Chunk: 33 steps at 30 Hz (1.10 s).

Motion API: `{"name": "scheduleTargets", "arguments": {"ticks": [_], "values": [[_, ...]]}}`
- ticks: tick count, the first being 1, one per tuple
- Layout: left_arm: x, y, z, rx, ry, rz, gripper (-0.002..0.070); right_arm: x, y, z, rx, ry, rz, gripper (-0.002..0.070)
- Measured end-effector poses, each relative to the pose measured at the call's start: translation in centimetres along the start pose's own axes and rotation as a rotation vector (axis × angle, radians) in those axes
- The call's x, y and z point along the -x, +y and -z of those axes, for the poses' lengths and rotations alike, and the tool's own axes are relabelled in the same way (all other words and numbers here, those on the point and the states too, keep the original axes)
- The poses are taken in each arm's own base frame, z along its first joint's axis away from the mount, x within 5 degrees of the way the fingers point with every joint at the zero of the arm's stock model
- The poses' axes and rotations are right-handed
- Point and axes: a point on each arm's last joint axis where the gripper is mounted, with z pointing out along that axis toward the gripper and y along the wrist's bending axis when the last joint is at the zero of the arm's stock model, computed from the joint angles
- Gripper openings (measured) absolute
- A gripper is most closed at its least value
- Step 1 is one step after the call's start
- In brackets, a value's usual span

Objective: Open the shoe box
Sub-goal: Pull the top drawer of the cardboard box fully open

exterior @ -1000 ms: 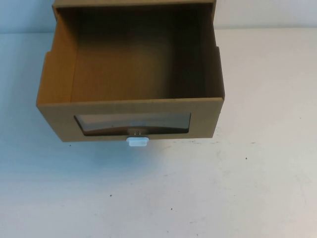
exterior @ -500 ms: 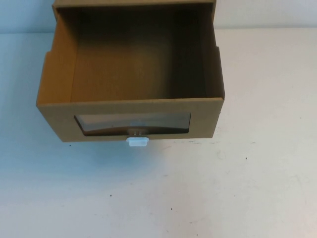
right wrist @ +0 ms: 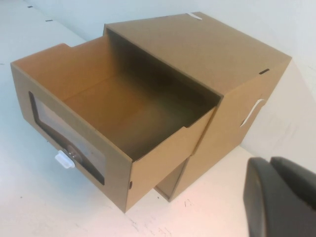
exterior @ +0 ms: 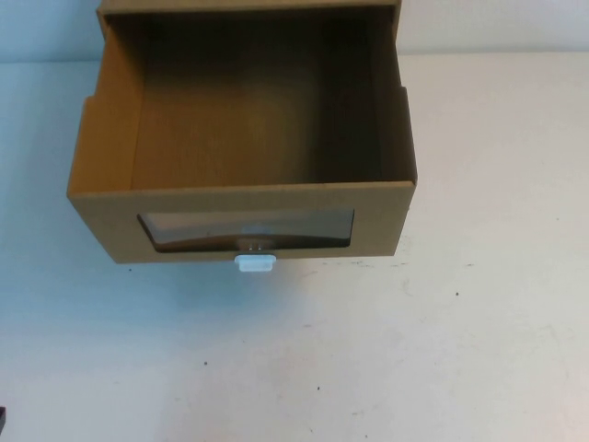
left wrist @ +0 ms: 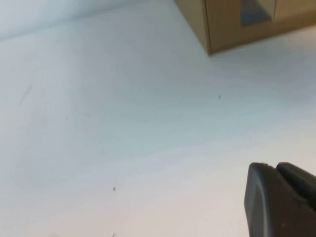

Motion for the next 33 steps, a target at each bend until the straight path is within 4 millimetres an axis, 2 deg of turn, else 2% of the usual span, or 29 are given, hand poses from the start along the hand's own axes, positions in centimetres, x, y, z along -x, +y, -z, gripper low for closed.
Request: {"name": "scheduleTargets", "arguments": {"ticks": [33], "values": [[-0.20, 0.05, 0.00, 0.005, 0.022, -0.030, -0.0004, -0.11, 0.15, 0.04, 0.021, 0.010, -0.011, -0.0013]]}}
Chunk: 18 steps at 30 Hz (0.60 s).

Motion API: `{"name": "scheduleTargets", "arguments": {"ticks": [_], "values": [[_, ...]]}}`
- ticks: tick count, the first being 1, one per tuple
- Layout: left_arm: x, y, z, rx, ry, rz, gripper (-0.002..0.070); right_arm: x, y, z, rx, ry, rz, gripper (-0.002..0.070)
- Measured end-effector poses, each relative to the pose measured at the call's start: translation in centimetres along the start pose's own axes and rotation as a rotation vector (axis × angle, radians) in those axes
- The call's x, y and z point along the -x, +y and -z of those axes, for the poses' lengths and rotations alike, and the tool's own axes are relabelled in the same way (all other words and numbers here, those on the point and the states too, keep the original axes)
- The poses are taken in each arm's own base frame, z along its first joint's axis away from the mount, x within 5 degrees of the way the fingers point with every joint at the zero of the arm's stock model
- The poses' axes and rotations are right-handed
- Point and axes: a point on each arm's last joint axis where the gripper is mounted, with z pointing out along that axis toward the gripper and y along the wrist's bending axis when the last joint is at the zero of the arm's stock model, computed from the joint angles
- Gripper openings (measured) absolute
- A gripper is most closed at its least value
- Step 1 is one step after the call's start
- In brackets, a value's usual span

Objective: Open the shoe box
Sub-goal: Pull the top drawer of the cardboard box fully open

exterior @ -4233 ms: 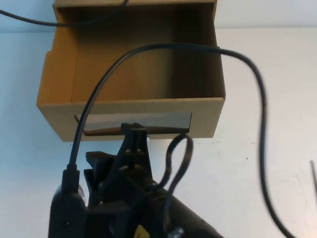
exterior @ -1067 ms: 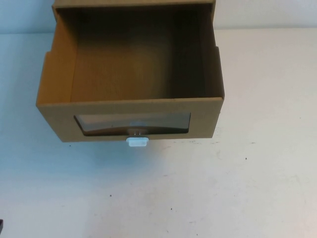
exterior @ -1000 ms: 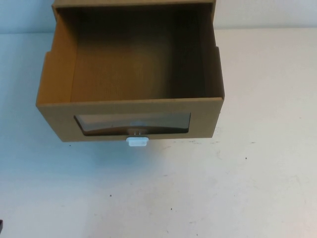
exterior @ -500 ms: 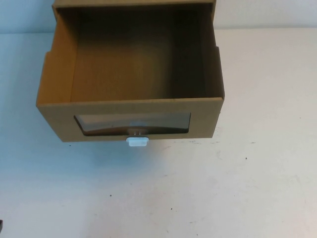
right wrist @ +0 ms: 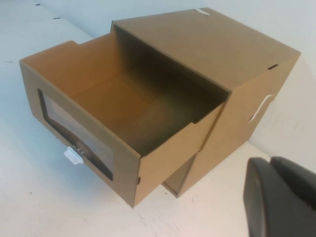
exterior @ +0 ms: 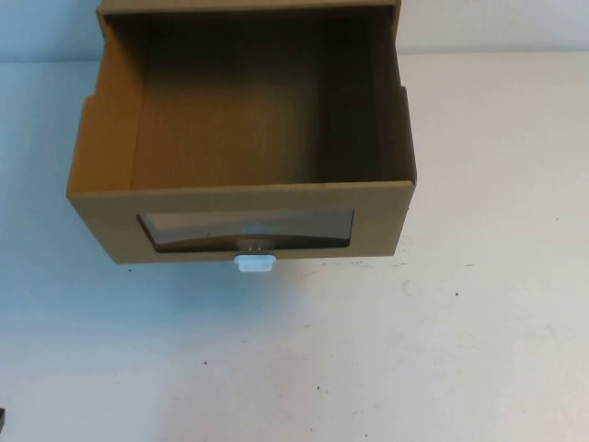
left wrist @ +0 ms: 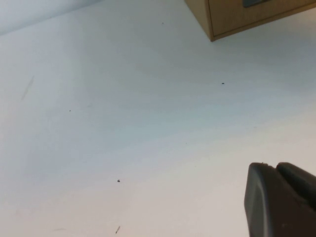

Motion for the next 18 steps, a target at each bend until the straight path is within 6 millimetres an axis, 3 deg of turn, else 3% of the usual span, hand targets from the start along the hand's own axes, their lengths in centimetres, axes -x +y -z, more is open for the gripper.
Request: {"name": "scheduleTargets", "arguments": {"ticks": [5, 10, 14, 18], "values": [[0.0, 0.0, 0.0, 0.001, 0.000, -0.001, -0.0003, -0.4, -0.3, 0.6, -0.077, 0.037, -0.058, -0.0013], [0.0, 0.0, 0.0, 0.001, 0.000, -0.003, -0.0004, -1.4, 0.5, 2.0, -0.137, 0.082, -0.381, -0.0013], [0.0, 0.0, 0.0, 0.001, 0.000, -0.002, -0.0004, -2.5, 1.9, 2.9, -0.179, 0.001, -0.575, -0.0013], [0.0, 0.0, 0.0, 0.001, 0.000, -0.002, -0.0003, -5.0, 3.4, 2.5, -0.288, -0.092, -0.668, -0.0013]]}}
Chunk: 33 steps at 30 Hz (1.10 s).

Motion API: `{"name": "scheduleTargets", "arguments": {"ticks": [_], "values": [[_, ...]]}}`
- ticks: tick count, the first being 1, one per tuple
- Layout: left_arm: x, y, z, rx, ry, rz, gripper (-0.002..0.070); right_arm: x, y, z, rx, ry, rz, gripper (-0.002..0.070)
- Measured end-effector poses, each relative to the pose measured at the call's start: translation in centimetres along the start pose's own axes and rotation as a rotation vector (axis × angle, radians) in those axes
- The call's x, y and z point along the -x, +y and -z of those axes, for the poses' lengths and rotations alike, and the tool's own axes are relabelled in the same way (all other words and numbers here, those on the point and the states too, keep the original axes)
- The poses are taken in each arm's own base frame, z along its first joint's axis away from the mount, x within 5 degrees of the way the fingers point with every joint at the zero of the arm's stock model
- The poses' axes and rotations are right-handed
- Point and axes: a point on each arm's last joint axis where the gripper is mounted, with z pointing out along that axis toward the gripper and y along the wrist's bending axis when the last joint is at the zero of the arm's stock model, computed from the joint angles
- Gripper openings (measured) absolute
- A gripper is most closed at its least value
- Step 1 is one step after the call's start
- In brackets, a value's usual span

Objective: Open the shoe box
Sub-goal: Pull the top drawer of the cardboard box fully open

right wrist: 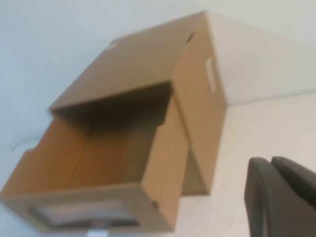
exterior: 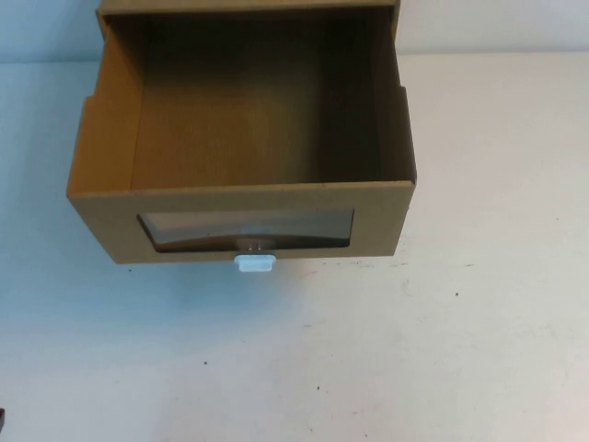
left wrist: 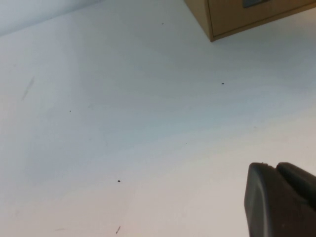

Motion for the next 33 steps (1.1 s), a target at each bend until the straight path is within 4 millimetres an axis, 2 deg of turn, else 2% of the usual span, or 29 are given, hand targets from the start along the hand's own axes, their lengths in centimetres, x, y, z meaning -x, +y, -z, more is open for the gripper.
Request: {"name": "scheduleTargets", "arguments": {"ticks": [6, 15, 22, 25, 33], "values": [[0.0, 0.0, 0.0, 0.000, 0.000, 0.000, -0.0004, -4.8, -2.2, -0.9, -0.171, -0.106, -0.068, -0.0013], [0.0, 0.0, 0.0, 0.000, 0.000, 0.000, -0.0004, -13.4, -7.1, -3.5, -0.335, -0.125, 0.156, -0.0013], [0.0, 0.0, 0.0, 0.000, 0.000, 0.000, -0.0004, -19.2, -10.1, -4.3, -0.425, -0.070, 0.159, -0.0013], [0.0, 0.0, 0.0, 0.000, 0.001, 0.000, -0.0003, -20.1, -10.6, -4.5, -0.441, -0.031, 0.154, -0.0013], [0.0, 0.0, 0.0, 0.000, 0.001, 0.000, -0.0003, -20.8, -10.8, -4.3, -0.468, 0.053, 0.189, -0.0013]]}}
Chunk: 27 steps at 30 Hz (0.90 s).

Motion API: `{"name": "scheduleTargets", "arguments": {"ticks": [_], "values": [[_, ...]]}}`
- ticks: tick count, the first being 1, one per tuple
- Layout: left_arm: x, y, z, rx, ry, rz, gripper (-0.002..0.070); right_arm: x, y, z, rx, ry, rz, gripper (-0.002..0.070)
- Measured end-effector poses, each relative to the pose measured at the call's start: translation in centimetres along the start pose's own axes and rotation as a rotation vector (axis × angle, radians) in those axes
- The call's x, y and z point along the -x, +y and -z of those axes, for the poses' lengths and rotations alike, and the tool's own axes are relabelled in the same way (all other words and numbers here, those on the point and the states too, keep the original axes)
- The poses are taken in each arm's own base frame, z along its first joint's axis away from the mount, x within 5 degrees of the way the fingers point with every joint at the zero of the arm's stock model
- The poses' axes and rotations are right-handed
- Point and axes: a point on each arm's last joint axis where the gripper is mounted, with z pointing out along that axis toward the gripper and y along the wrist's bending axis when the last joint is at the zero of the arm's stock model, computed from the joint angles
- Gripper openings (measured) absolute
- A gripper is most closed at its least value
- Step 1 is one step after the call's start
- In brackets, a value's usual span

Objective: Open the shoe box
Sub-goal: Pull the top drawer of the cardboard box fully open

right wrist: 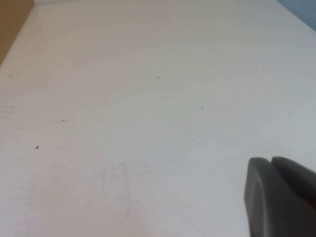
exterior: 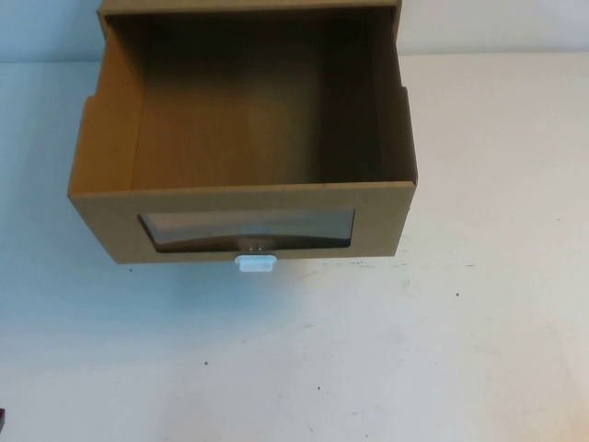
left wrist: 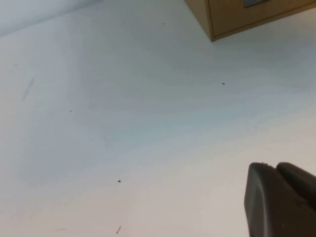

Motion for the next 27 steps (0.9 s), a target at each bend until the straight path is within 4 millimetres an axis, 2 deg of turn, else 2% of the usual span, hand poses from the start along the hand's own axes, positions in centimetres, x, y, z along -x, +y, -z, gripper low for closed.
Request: {"name": "scheduleTargets", "arguments": {"ticks": [11, 27], "values": [[0.00, 0.00, 0.00, 0.000, 0.000, 0.000, -0.0004, -0.08, 0.21, 0.00, 0.023, 0.008, 0.084, -0.0013], [0.00, 0.00, 0.00, 0.000, 0.000, 0.000, -0.0003, -0.12, 0.49, 0.01, 0.054, 0.013, 0.004, -0.0013]]}}
